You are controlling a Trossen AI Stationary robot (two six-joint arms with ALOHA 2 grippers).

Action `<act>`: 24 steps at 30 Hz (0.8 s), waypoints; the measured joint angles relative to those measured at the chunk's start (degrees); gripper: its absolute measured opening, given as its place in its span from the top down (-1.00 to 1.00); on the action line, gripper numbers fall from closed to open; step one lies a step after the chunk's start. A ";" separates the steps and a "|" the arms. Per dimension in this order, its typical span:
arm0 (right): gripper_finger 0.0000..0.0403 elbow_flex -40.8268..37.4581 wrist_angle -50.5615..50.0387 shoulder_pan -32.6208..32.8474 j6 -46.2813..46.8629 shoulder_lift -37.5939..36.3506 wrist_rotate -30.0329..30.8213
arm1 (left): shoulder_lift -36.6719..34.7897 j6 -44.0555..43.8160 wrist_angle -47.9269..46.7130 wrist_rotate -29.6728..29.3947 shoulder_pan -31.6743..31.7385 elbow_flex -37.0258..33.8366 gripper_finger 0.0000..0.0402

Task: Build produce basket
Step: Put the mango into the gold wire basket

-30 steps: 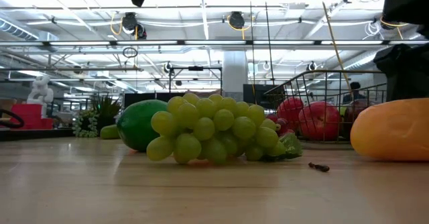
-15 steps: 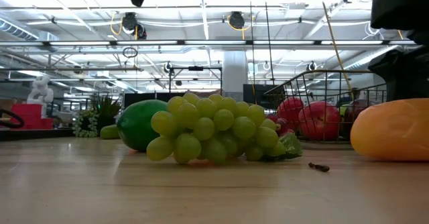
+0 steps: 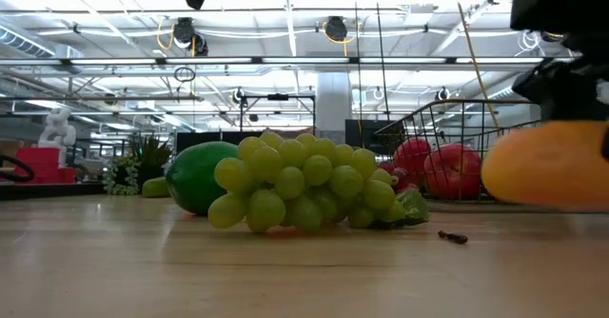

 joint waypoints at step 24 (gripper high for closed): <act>-0.21 0.00 8.72 -4.19 -4.92 -18.96 6.57 | 0.00 -0.21 -0.02 0.03 0.02 0.00 0.87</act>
